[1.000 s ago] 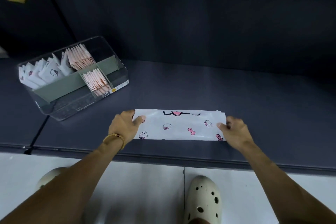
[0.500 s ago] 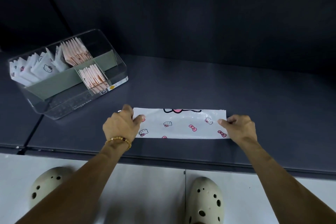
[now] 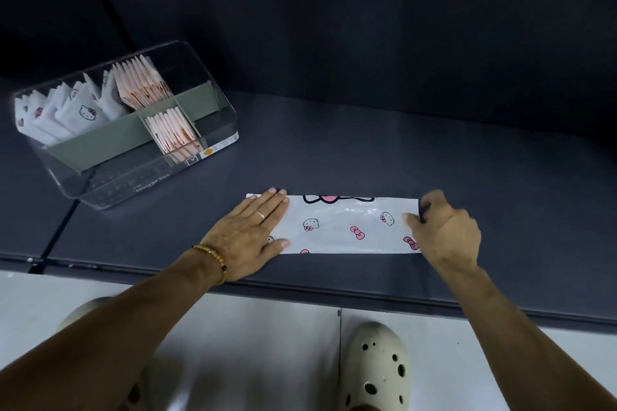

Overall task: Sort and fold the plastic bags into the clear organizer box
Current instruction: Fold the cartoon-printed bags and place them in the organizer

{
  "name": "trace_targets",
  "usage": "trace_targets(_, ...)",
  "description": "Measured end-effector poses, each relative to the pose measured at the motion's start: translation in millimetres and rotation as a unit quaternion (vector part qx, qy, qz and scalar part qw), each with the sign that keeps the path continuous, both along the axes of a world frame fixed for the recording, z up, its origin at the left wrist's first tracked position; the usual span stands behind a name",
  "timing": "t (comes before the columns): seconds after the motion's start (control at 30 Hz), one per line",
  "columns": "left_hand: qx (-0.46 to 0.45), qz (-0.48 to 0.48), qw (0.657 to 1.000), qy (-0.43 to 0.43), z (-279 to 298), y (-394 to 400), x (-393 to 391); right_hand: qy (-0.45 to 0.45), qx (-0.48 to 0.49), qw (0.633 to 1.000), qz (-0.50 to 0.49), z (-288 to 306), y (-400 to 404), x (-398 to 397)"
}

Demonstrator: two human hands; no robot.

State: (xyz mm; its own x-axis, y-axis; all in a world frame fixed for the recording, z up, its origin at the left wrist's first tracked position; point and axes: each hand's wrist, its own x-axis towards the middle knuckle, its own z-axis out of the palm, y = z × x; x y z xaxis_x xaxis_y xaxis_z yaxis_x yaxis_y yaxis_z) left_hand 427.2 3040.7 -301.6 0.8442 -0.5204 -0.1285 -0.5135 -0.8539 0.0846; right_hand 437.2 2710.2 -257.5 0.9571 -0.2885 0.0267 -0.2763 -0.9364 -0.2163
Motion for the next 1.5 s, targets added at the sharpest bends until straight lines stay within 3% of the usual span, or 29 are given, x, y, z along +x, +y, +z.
trace_targets(0.07, 0.005, 0.003, 1.0, -0.002, 1, -1, -1, -0.084, -0.094, 0.984, 0.126, 2, 26, -5)
trace_targets(0.13, 0.001, 0.006, 1.0, -0.004, 4, -2, -3, -0.109, -0.091, 0.953, 0.266, -3, 71, -6)
trace_targets(0.23, -0.004, 0.007, 1.0, -0.006, 5, -3, -4, 0.028, -0.052, 0.904, 0.423, -23, 134, -15)
trace_targets(0.3, -0.006, 0.008, 1.0, -0.008, 7, -4, -4, 0.07, -0.046, 0.902, 0.424, -35, 142, -20)
trace_targets(0.67, -0.006, 0.006, 1.0, -0.006, 4, -2, -3, 0.096, -0.117, 0.922, 0.356, -41, 63, -4)
trace_targets(1.07, -0.004, 0.007, 1.0, -0.009, 2, -2, -2, 0.118, -0.125, 0.938, 0.302, -32, 4, -6)
trace_targets(1.27, 0.002, 0.021, 1.0, -0.004, 4, -4, -4, 0.144, -0.162, 0.946, 0.242, -18, 5, -9)
trace_targets(1.4, -0.011, 0.089, 0.996, -0.001, 7, -15, -18, 0.023, -0.128, 0.941, 0.313, -4, 49, -28)
trace_targets(1.5, 0.002, 0.142, 0.99, 0.001, 10, -18, -45, 0.038, -0.135, 0.923, 0.359, -5, 74, -43)
